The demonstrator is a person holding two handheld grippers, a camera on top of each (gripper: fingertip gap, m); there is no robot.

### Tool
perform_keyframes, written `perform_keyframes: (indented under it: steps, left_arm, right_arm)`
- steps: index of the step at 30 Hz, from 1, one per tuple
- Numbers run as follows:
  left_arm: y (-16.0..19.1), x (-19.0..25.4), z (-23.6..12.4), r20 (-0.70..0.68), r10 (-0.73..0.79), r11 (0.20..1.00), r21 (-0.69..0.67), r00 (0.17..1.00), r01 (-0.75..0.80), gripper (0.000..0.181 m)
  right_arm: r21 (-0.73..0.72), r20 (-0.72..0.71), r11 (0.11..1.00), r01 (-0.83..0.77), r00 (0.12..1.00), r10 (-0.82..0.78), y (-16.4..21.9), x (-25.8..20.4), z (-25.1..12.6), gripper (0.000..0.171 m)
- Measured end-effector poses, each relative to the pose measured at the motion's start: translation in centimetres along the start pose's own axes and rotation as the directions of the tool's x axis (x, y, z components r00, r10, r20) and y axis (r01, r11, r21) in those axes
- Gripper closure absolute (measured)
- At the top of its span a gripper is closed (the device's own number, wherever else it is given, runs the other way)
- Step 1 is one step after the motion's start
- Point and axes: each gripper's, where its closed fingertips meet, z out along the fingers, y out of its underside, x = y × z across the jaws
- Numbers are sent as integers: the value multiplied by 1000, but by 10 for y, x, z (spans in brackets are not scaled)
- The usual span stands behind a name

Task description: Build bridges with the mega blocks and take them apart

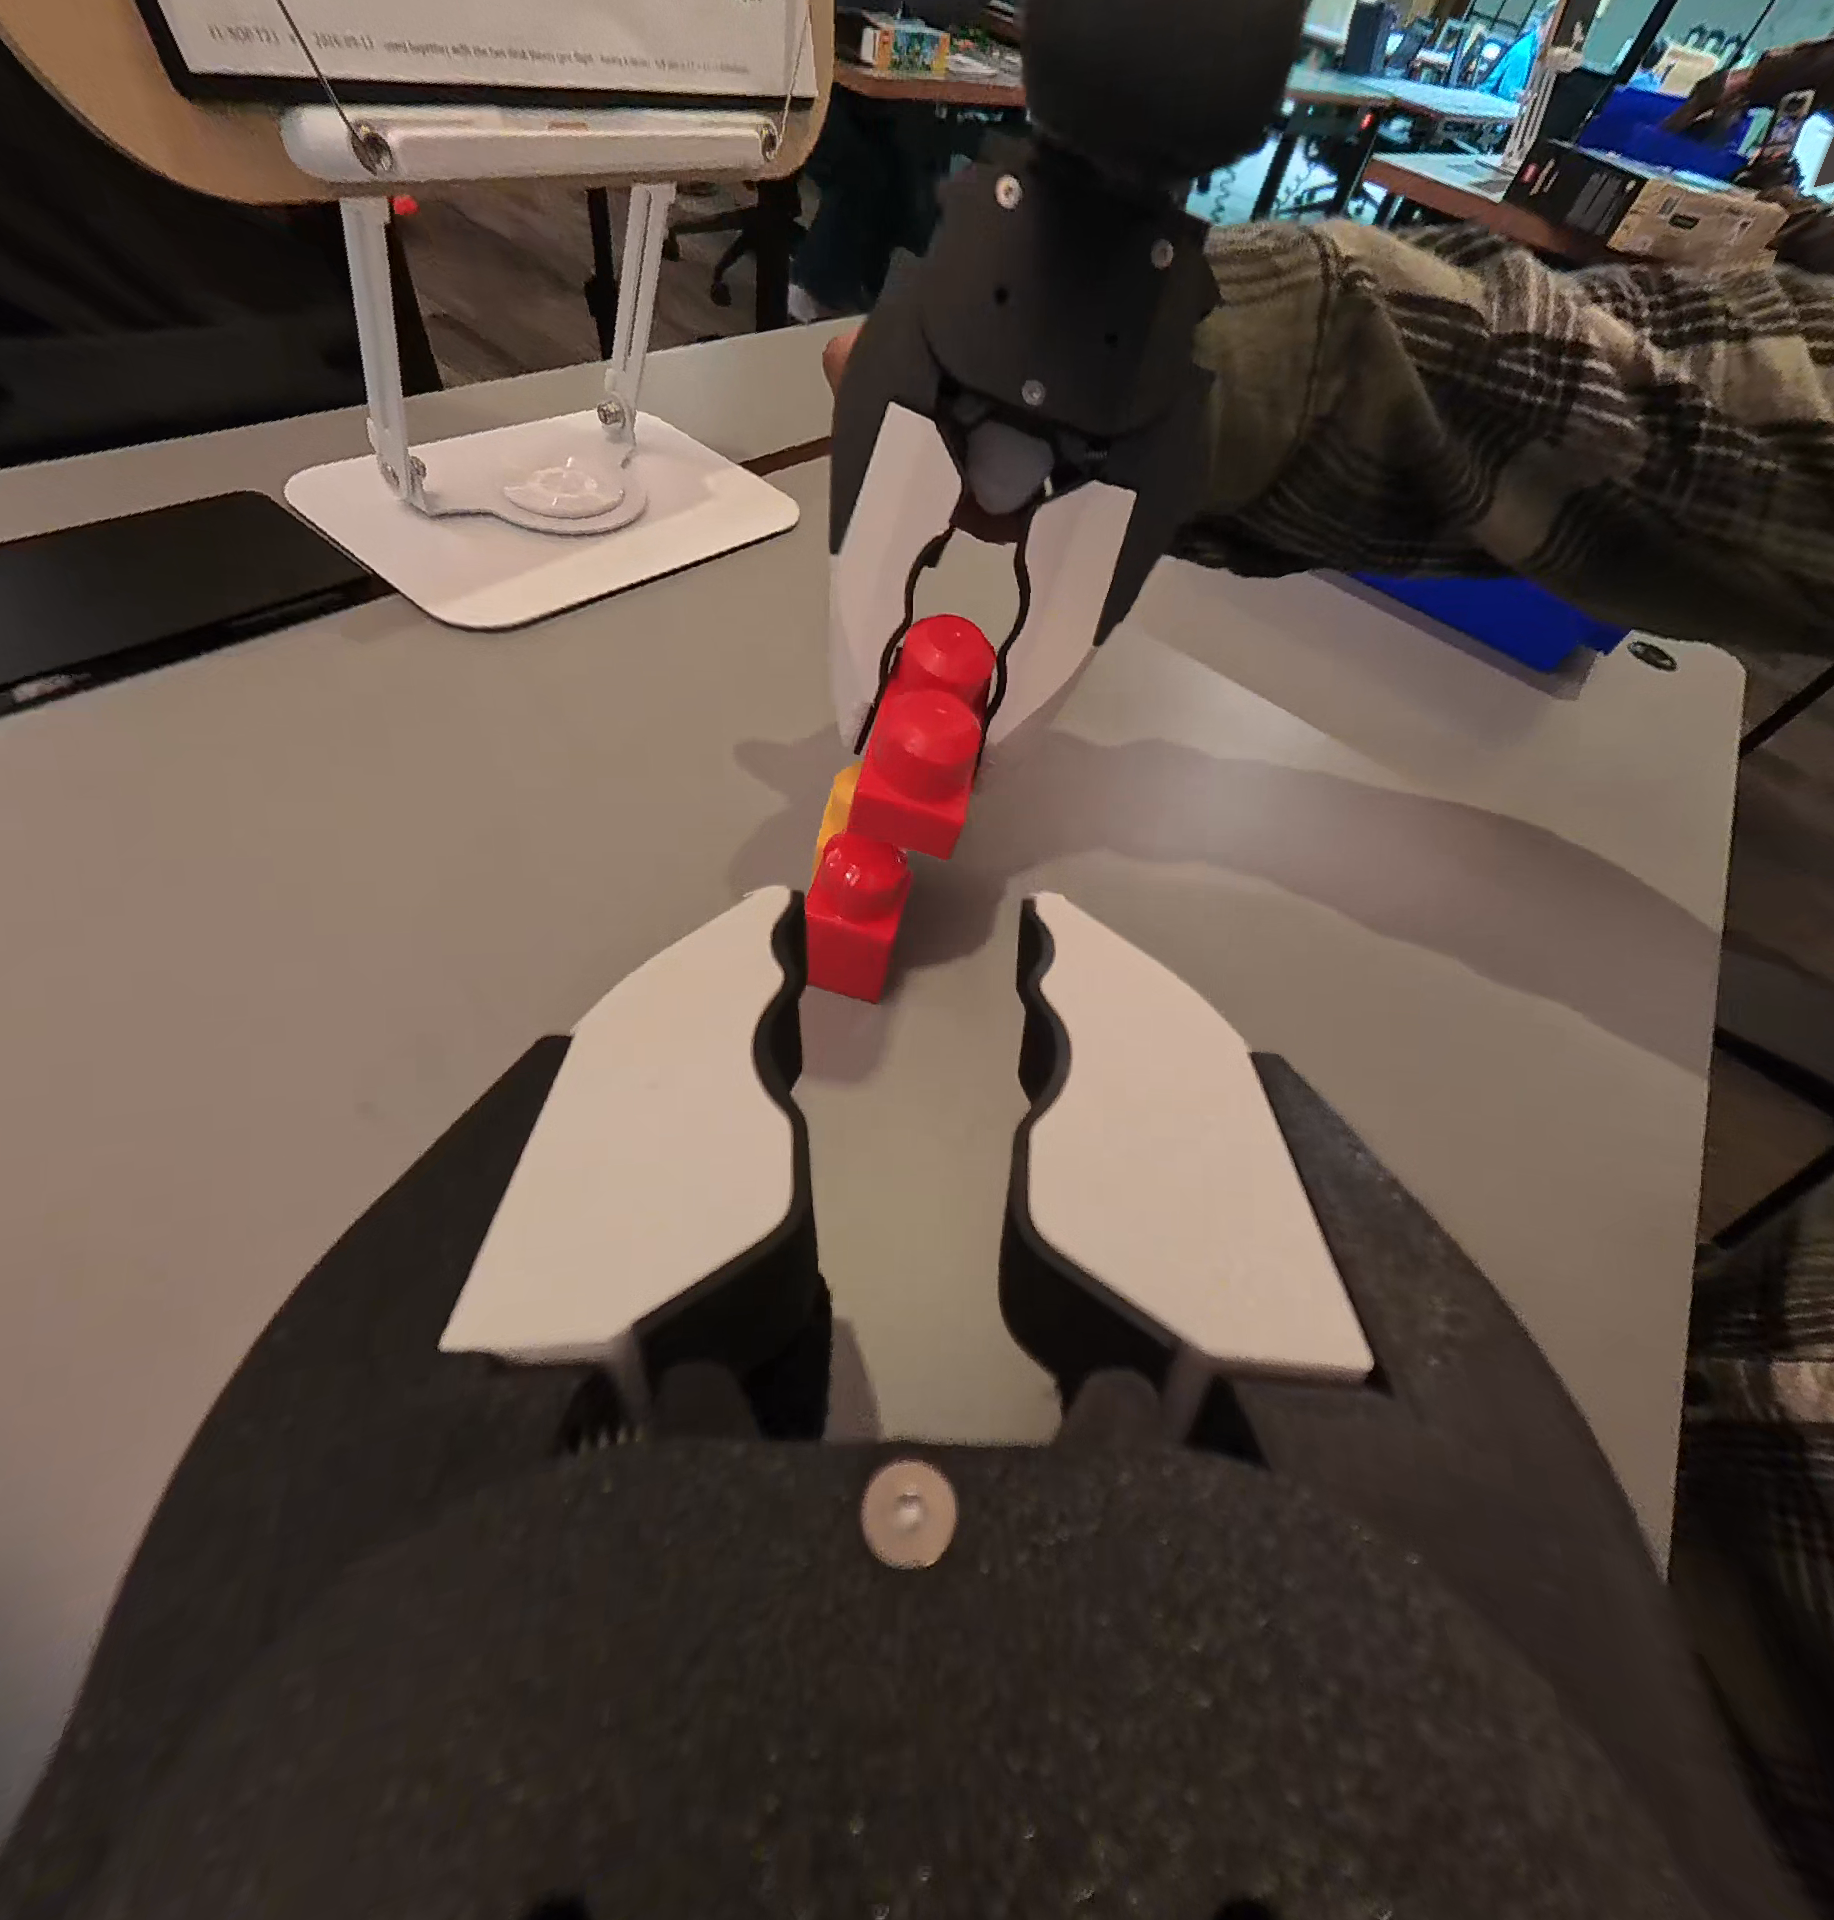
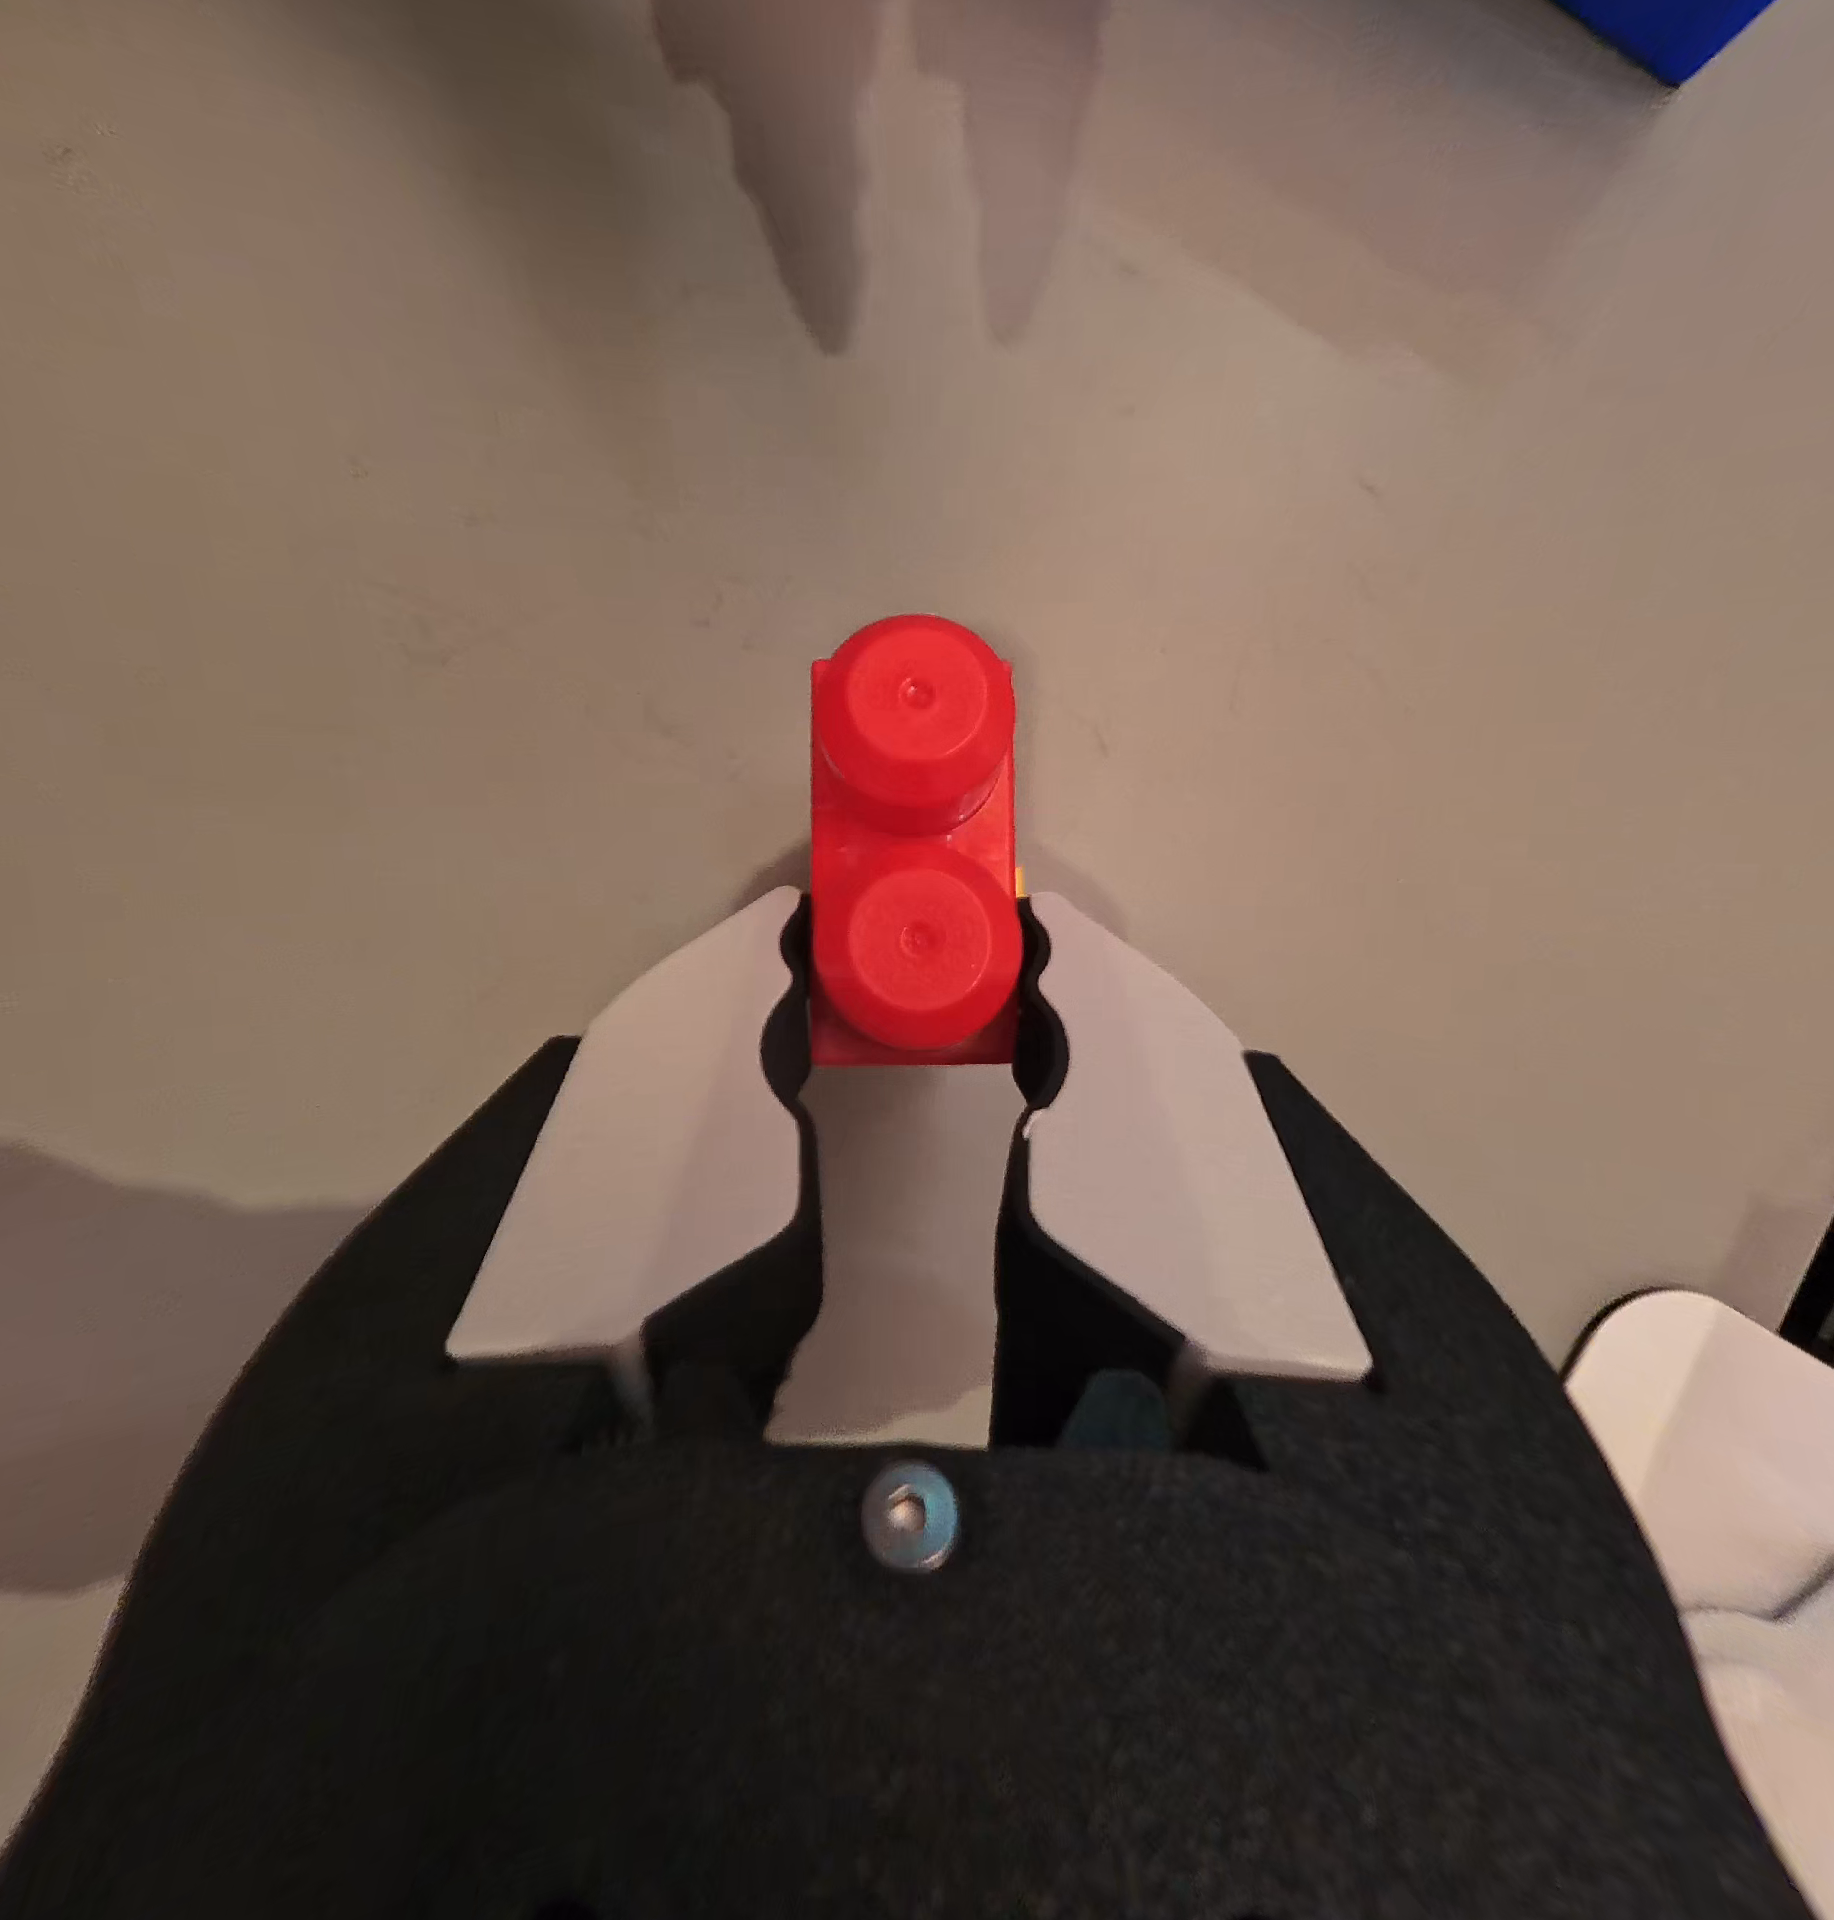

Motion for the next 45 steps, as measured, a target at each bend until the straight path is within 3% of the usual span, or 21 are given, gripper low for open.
perform_keyframes:
  steps: [40,45]
  left_arm:
    - [20,1,10,-52,-52,995,-90,997,47,144]
    - [20,1,11,-54,-51,994,-96,997,46,144]
  right_arm:
    - [-28,82,996,-82,993,84,14,-2,26,135]
    - [-36,81,995,-90,992,93,16,-4,29,126]
